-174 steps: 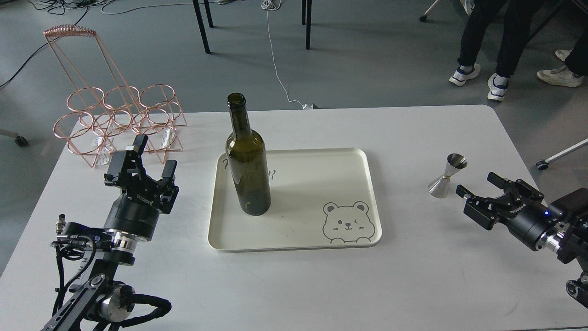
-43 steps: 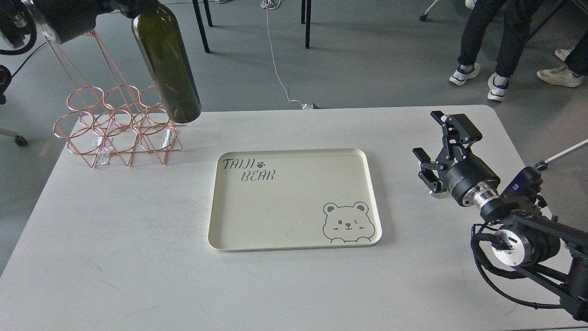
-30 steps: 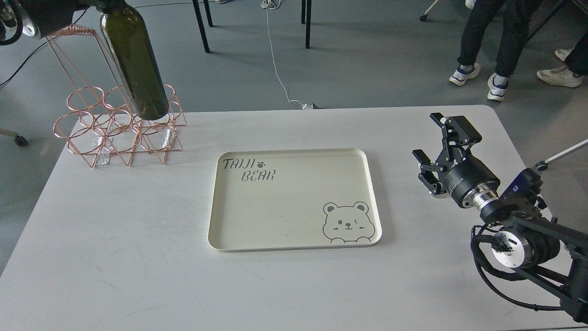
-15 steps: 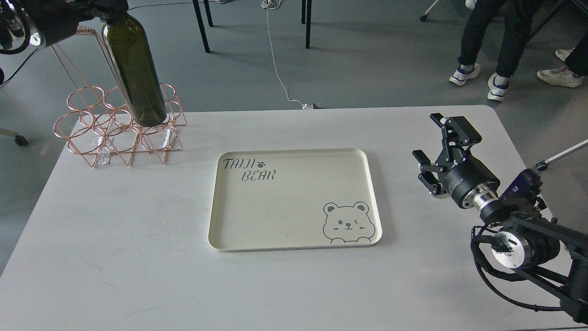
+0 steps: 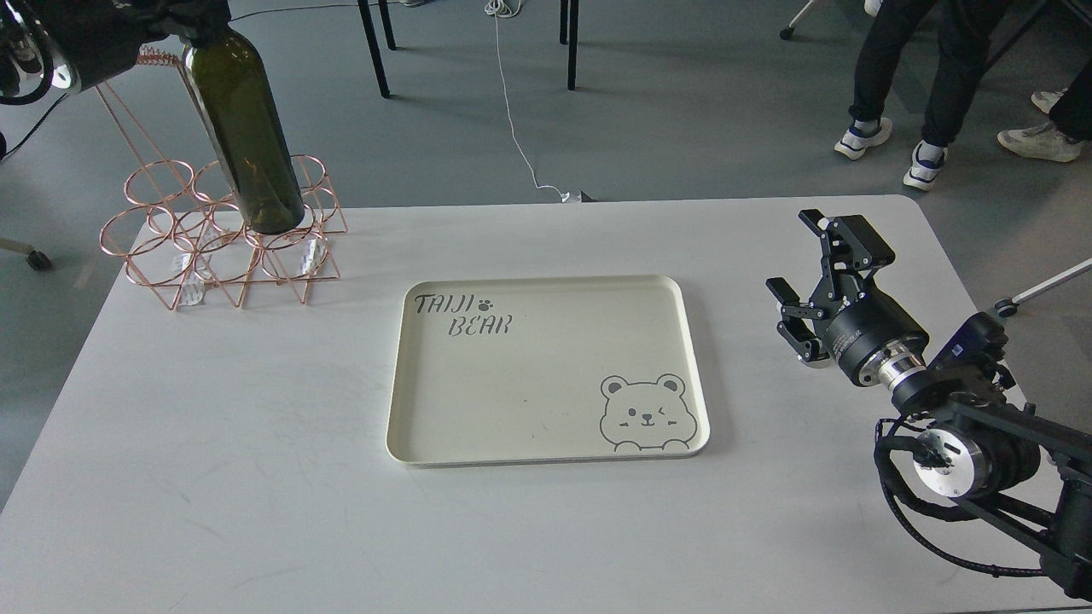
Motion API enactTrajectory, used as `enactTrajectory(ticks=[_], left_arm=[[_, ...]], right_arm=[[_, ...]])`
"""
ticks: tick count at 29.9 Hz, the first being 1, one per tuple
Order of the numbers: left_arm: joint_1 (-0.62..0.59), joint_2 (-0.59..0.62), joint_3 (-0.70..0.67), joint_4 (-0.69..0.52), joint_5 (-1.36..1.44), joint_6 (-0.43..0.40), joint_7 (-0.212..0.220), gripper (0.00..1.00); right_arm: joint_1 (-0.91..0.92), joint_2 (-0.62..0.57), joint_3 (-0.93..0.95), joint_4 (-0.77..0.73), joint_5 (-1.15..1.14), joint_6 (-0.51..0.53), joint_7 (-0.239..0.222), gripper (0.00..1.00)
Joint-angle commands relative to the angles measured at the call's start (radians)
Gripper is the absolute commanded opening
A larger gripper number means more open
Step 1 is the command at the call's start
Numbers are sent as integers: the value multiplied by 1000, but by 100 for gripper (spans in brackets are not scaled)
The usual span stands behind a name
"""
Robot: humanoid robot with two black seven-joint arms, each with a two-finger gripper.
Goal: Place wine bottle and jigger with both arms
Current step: 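Lower the bottle into a slot of the copper wine rack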
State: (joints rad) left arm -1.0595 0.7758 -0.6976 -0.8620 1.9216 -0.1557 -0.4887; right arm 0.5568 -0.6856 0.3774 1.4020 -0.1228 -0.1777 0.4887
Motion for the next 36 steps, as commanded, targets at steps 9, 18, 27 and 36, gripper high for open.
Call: enactTrajectory(ticks=[9, 18, 27, 36], left_arm=[[18, -15, 1, 0, -3, 1, 0, 11], [26, -15, 0, 0, -3, 2, 0, 11], [62, -17, -3, 21, -7, 34, 0, 13], [105, -15, -5, 29, -7, 70, 0, 13]], right_arm=[[0, 0, 0, -1, 0, 0, 0, 99], [0, 0, 0, -1, 0, 0, 0, 99], [0, 0, 0, -1, 0, 0, 0, 99], [0, 0, 0, -1, 0, 0, 0, 99]])
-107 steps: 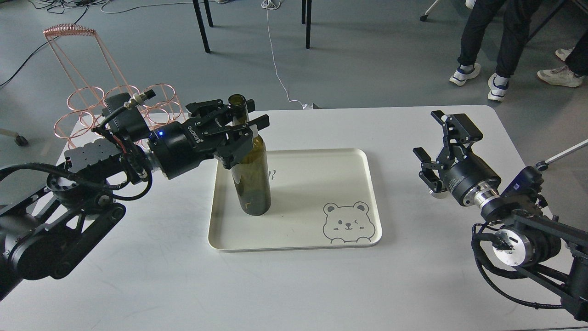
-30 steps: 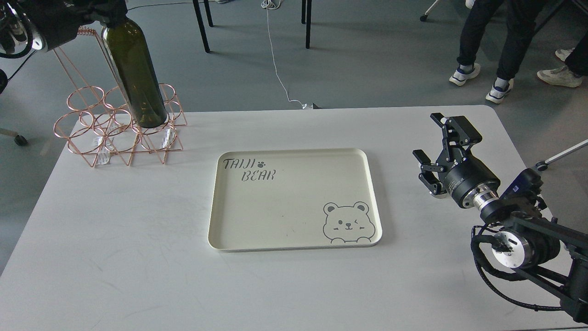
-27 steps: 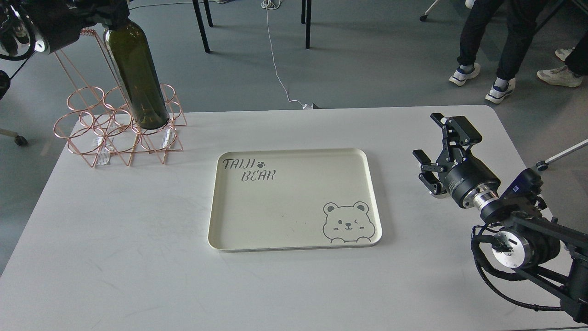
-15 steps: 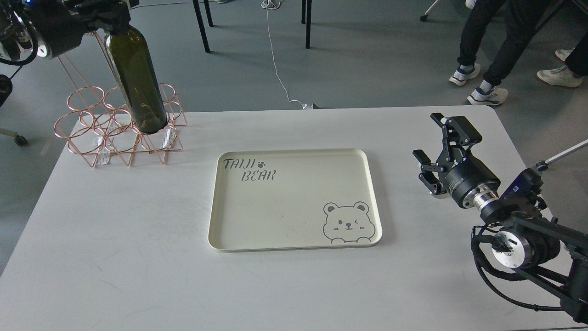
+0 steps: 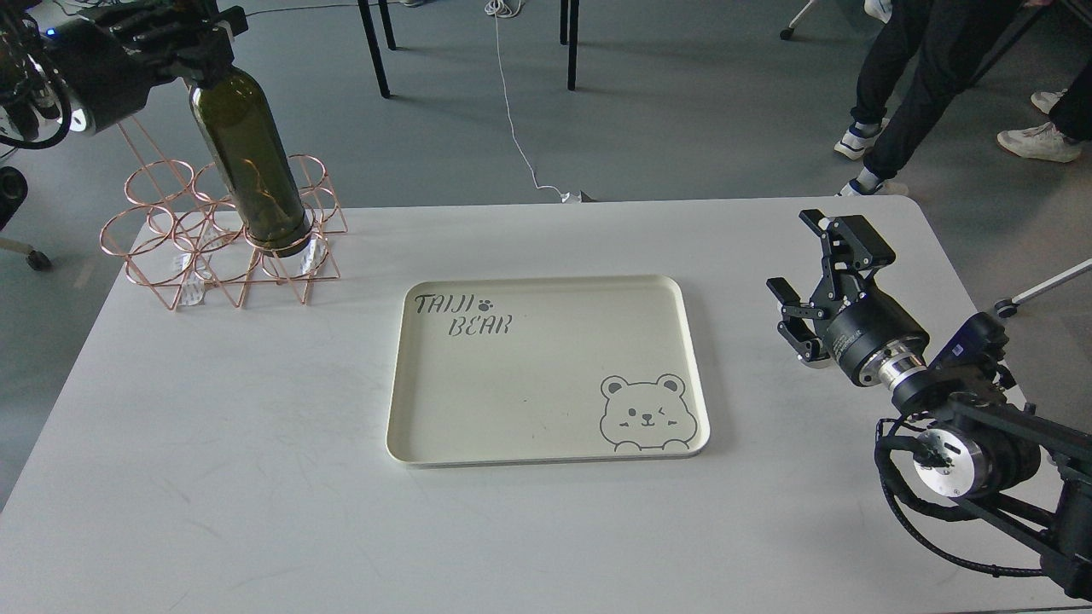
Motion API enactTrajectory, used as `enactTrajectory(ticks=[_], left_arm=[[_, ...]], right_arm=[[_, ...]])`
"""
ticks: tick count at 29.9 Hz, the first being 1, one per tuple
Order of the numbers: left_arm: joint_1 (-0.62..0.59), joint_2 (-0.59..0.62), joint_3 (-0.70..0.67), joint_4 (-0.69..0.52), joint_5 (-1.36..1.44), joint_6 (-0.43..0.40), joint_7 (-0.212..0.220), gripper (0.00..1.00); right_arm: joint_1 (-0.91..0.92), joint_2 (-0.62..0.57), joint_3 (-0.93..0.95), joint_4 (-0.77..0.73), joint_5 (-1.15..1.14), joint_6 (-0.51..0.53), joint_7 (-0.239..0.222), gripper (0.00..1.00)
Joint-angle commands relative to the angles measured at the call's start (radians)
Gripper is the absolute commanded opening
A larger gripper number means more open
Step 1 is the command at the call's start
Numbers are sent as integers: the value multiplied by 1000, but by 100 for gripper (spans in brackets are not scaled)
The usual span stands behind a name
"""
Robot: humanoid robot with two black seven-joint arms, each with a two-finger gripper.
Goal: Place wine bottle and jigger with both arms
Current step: 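Lower the bottle into a slot of the copper wine rack, then open the left gripper and withdraw it from the bottle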
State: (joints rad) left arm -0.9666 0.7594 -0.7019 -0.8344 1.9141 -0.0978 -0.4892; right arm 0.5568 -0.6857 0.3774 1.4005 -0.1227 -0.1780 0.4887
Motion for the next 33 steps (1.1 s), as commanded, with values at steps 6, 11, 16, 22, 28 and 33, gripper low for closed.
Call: enactTrajectory(ticks=[6, 11, 16, 22, 28, 33], left_arm=[[20, -2, -1, 35, -20, 15, 1, 13], [40, -12, -2, 40, -21, 16, 1, 13], [49, -28, -2, 64, -21, 16, 1, 14], [51, -46, -2, 87, -20, 16, 1, 16], [52, -55, -1, 95, -20, 16, 1, 21], [57, -55, 1, 98, -20, 16, 1, 22]], right_arm=[[-1, 0, 0, 0, 0, 0, 0, 99], [-5, 0, 0, 0, 0, 0, 0, 99], [-6, 0, 0, 0, 0, 0, 0, 99], [-8, 0, -2, 2, 0, 0, 0, 99], [-11, 0, 0, 2, 0, 0, 0, 99], [-12, 0, 0, 2, 0, 0, 0, 99]])
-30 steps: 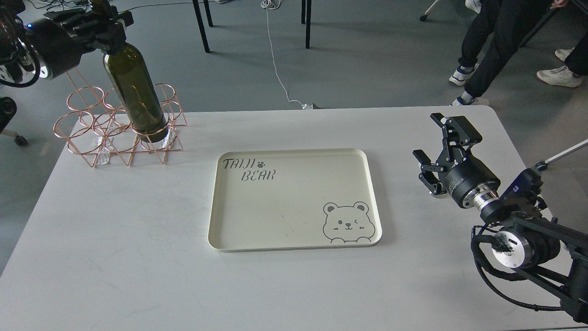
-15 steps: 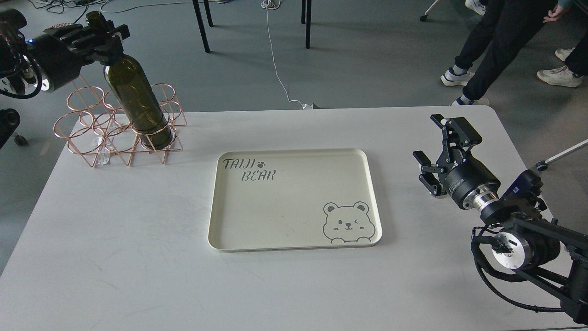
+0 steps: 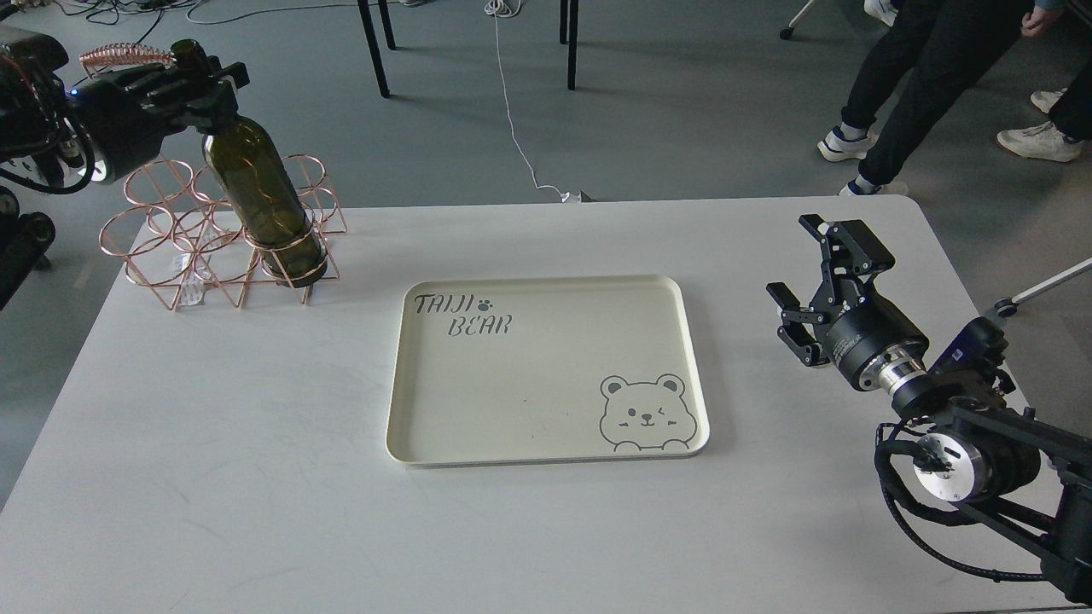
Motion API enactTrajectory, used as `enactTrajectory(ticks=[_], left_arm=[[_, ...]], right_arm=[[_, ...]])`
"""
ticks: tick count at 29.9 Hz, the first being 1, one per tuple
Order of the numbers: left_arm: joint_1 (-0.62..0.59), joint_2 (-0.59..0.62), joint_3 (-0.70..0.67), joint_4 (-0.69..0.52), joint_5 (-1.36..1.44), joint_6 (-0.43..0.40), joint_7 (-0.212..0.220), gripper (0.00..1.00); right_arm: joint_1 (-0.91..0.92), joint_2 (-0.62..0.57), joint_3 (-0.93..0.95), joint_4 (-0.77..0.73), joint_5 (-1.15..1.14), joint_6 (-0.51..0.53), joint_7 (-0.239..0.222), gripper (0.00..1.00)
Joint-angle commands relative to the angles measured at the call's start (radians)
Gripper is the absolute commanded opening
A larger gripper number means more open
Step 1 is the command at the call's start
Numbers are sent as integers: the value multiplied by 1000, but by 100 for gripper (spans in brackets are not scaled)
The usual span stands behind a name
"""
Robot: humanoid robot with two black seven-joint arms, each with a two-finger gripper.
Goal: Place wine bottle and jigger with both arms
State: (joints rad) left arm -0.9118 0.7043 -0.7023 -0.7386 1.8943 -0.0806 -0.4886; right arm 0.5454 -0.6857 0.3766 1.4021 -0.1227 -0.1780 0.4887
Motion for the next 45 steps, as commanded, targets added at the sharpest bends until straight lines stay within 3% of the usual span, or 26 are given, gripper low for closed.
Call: enactTrajectory(ticks=[1, 4, 10, 15, 22, 31, 35, 37, 40, 45], left_arm=[[2, 0, 1, 4, -1, -1, 0, 23], [2, -2, 1, 4, -1, -2, 0, 28], [1, -9, 1, 5, -3, -2, 0, 48], [1, -12, 1, 4, -11, -2, 0, 76], [-12, -6, -5, -5, -52, -2, 0, 91], [-193, 52, -9, -102, -217, -11, 0, 97], [-197, 78, -6, -295, -559, -11, 0, 98], [-173, 80, 1, -443, -767, -2, 0, 98], [-29, 29, -20, -600, -1002, 28, 0, 98], [193, -101, -78, -659, -1057, 55, 0, 98]], right_arm=[[-1, 0, 1, 0, 0, 0, 0, 99], [1, 0, 1, 0, 0, 0, 0, 99], [-1, 0, 1, 0, 0, 0, 0, 99], [-1, 0, 1, 0, 0, 0, 0, 99], [1, 0, 2, 0, 0, 0, 0, 99], [1, 8, 5, -3, 0, -5, 0, 99], [1, 25, 11, -12, -2, -9, 0, 99], [2, 46, 16, -29, -2, -9, 0, 99], [2, 69, 21, -40, -2, -9, 0, 99], [2, 69, 24, -40, -2, -9, 0, 99]])
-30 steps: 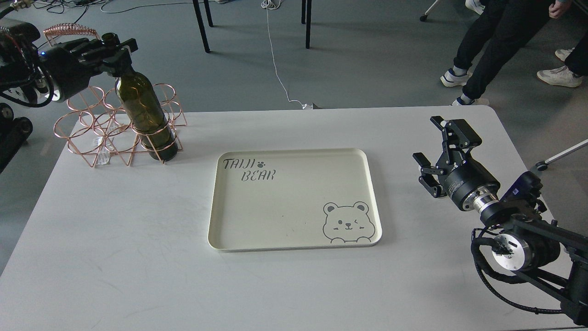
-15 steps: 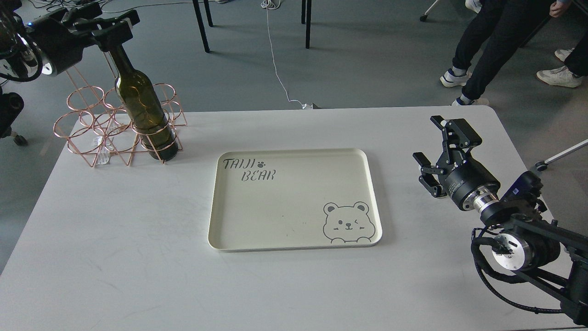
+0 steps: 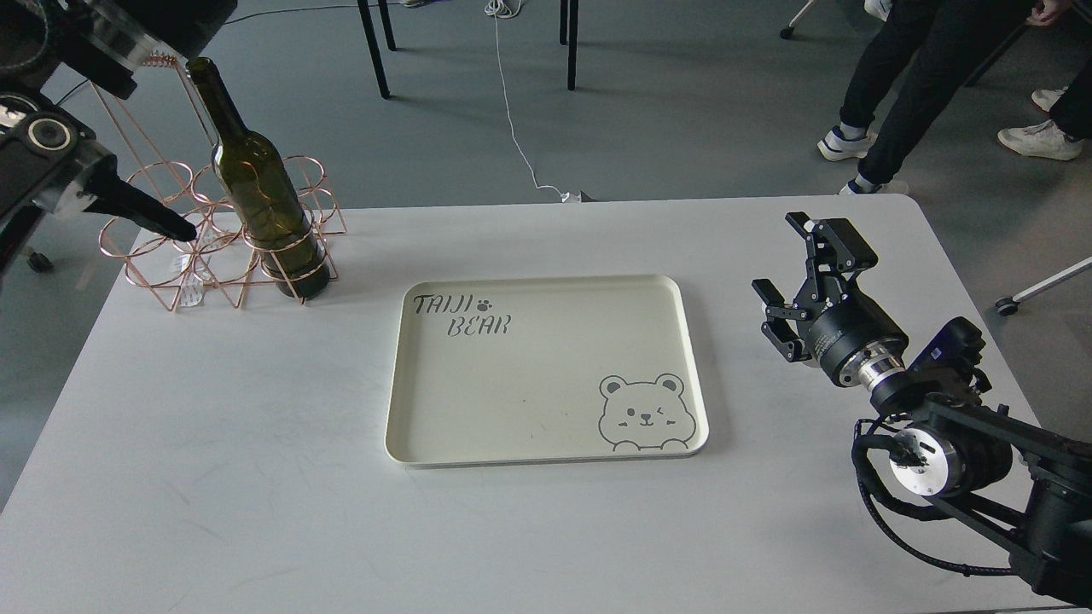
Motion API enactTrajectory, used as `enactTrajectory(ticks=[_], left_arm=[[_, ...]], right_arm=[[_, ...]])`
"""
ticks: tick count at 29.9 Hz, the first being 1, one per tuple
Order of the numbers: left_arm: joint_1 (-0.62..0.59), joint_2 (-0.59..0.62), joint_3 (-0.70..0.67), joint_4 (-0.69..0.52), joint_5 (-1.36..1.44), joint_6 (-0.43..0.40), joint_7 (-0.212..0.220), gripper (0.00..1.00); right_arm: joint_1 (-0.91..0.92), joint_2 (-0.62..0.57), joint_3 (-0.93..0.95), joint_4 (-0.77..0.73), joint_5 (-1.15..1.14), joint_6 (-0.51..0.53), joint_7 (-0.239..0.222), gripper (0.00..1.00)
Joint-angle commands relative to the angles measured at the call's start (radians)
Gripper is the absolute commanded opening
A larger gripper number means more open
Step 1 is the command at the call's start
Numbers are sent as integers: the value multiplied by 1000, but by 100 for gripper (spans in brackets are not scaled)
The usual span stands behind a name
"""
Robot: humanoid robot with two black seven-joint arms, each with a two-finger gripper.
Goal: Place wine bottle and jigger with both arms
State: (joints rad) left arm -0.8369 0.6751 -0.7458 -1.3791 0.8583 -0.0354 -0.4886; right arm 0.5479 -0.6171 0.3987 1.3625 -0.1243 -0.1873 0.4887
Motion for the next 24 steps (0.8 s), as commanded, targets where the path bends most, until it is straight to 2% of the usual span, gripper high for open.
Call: enactTrajectory(ticks=[1, 7, 8, 10, 15, 19, 24], left_arm=[[160, -103, -58, -20, -18, 11, 0, 98], [373, -239, -167, -20, -21, 5, 4, 98], [415, -262, -182, -18, -24, 3, 34, 98], [488, -307, -211, -14, -24, 0, 67, 98], [642, -394, -271, -11, -24, 0, 87, 98], [720, -436, -297, -6, -24, 0, 85, 98], [753, -456, -305, 5, -24, -1, 85, 98]], right_arm=[[0, 0, 2, 0, 0, 0, 0, 99], [3, 3, 2, -3, 0, 2, 0, 99], [6, 7, 0, -8, 0, 2, 0, 99], [7, 31, -1, -22, 0, 8, 0, 99], [3, 48, 0, -22, 0, 6, 0, 99], [1, 48, 0, -19, 0, 6, 0, 99], [3, 57, 2, -17, 2, 6, 0, 99]])
